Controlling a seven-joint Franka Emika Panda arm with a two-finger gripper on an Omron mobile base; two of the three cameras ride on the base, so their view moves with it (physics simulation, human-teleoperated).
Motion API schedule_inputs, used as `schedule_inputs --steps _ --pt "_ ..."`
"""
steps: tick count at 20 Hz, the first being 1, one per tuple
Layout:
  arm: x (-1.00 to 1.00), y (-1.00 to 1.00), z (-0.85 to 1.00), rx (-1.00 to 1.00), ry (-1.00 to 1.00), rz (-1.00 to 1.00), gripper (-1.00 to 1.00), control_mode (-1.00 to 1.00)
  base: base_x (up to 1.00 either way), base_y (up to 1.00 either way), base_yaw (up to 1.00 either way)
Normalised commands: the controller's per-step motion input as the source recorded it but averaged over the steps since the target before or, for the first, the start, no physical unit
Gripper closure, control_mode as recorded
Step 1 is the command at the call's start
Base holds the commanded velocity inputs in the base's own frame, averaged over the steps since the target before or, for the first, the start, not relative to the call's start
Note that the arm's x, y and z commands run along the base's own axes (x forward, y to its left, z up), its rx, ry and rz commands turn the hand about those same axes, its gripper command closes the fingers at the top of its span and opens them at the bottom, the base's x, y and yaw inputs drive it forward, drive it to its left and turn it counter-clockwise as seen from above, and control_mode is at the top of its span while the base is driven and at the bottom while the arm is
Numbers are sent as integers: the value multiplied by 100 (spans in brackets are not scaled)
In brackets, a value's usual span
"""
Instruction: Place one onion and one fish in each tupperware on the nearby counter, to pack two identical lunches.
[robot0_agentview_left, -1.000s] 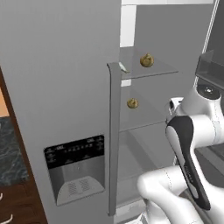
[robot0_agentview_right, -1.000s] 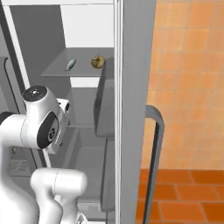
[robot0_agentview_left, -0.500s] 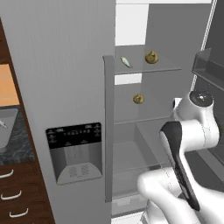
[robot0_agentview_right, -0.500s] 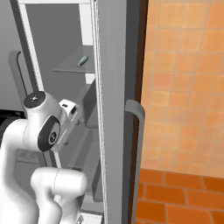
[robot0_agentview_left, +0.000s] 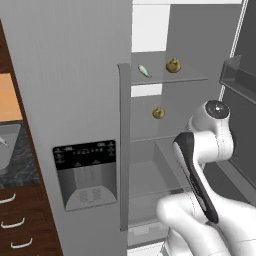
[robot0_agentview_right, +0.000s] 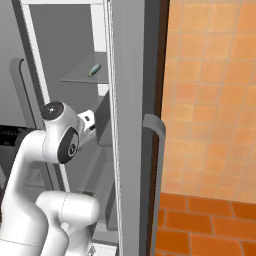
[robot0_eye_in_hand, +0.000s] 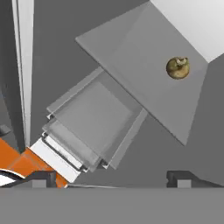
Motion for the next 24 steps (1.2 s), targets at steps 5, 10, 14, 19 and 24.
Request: schedule_inputs --steps 5,10,14,19,24 --pt "80 0 -1 48 -16 -34 -100 -100 0 0 0" --pt "100 -3 -15 43 -5 -46 -100 -100 0 0 0" --pt "100 -36 -28 32 3 -44 -100 -100 0 0 0" --pt "100 -26 -12 19 11 -19 -100 -100 0 0 0" --pt "96 0 -9 11 8 -1 -100 -100 0 0 0"
